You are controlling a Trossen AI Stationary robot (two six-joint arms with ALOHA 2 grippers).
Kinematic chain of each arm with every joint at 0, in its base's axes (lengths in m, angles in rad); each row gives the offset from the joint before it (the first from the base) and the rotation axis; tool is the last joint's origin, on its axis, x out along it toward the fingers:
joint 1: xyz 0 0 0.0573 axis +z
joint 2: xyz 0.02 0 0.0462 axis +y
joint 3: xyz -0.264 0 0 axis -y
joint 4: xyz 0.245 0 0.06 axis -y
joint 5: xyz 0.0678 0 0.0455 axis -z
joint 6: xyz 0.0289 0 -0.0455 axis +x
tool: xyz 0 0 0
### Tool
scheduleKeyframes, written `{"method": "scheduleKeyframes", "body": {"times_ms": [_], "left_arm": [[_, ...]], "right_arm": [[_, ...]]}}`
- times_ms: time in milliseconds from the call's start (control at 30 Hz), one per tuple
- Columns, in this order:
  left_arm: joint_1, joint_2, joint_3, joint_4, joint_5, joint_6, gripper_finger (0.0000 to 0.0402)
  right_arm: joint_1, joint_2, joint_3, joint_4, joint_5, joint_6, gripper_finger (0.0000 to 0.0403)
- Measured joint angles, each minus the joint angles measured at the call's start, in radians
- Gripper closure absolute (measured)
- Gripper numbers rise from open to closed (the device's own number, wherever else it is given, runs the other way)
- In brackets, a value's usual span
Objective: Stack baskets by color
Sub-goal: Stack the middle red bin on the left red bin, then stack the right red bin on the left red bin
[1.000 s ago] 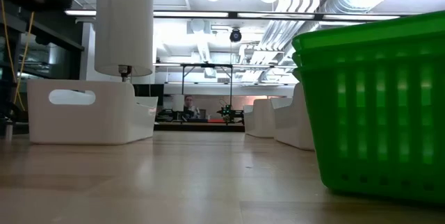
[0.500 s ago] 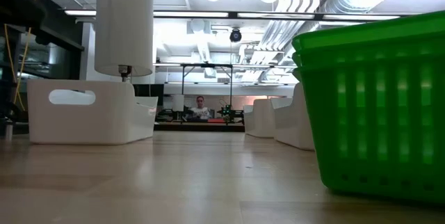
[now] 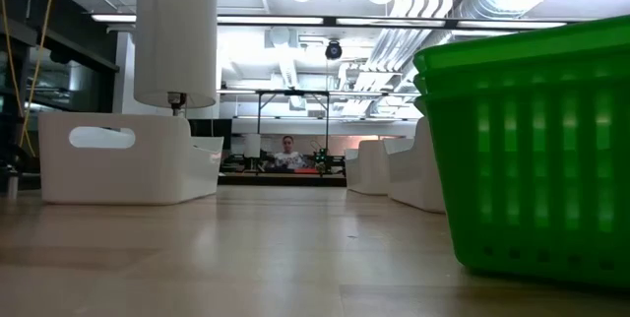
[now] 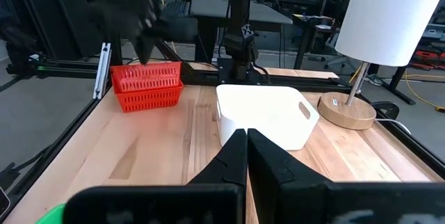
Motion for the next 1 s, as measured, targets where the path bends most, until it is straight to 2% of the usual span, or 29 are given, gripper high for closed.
{"method": "scheduleKeyframes", "body": {"times_ms": [100, 233, 333, 533, 767, 1000], "left_arm": [[-0.066, -0.001, 0.034, -0.011, -0.044, -0.098, 0.0401], [-0.158, -0.001, 0.021, -0.038, -0.03, -0.228, 0.0401], [-0.203, 0.0, 0.003, -0.036, -0.053, -0.268, 0.0401], [-0.214, -0.001, -0.001, -0.034, -0.173, -0.183, 0.0401], [-0.178, -0.001, -0.058, -0.034, -0.119, -0.137, 0.0401], [-0.185, -0.001, -0.126, 0.015, -0.119, -0.102, 0.0401]], "right_arm": [[0.0, 0.0, 0.0, -0.004, 0.0, 0.0, 0.0403], [0.0, 0.0, 0.0, -0.005, 0.0, 0.0, 0.0403], [0.0, 0.0, 0.0, -0.005, 0.0, 0.0, 0.0403], [0.0, 0.0, 0.0, -0.005, 0.0, 0.0, 0.0403], [0.0, 0.0, 0.0, -0.005, 0.0, 0.003, 0.0403], [0.0, 0.0, 0.0, -0.005, 0.0, 0.001, 0.0403]]}}
